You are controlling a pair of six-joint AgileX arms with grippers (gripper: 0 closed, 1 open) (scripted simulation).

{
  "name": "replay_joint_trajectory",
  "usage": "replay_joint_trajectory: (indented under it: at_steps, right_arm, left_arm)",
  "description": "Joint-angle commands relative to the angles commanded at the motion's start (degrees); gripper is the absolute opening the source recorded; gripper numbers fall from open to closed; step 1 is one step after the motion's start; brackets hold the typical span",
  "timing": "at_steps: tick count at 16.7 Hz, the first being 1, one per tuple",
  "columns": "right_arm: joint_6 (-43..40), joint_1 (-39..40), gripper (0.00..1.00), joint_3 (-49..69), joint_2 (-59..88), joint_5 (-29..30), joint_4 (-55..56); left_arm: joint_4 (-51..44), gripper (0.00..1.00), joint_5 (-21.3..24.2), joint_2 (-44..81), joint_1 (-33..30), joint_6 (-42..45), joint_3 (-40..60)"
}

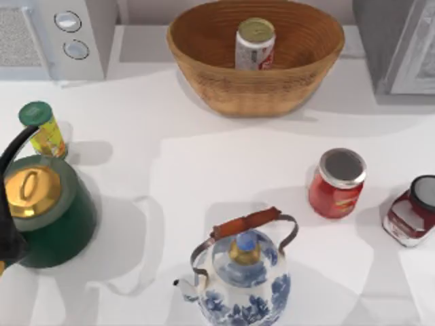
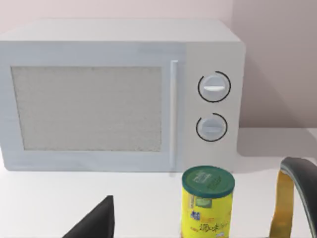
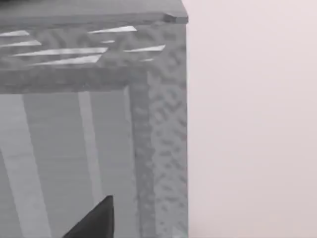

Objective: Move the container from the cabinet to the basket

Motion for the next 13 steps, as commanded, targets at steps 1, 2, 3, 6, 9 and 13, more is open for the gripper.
replay_joint_trajectory:
  at_steps: [1, 2, 3, 6, 9, 13]
  right_arm:
    - [0.0, 0.1, 1.00, 4.2, -0.8, 0.1, -5.1]
    - [0.0, 0.2, 1.00, 8.1, -1.7, 0.2, -9.8]
    - [0.0, 0.3, 1.00, 11.7, -2.5, 0.3, -14.1]
    - [-0.1, 0.8, 1.00, 20.0, -4.7, 0.8, -23.3]
    - [-0.1, 1.0, 1.00, 23.6, -5.8, 1.0, -27.2]
    - [-0.1, 0.7, 1.00, 23.8, -5.7, 1.0, -27.1]
  left_arm:
    - [0.0, 1.00, 0.0, 0.0, 0.0, 0.0, 0.0]
    - [0.0, 1.00, 0.0, 0.0, 0.0, 0.0, 0.0]
    - [0.0, 1.00, 0.0, 0.0, 0.0, 0.0, 0.0]
    - [0.0, 1.00, 0.0, 0.0, 0.0, 0.0, 0.0]
    - [0.0, 1.00, 0.0, 0.0, 0.0, 0.0, 0.0]
    - [0.0, 1.00, 0.0, 0.0, 0.0, 0.0, 0.0]
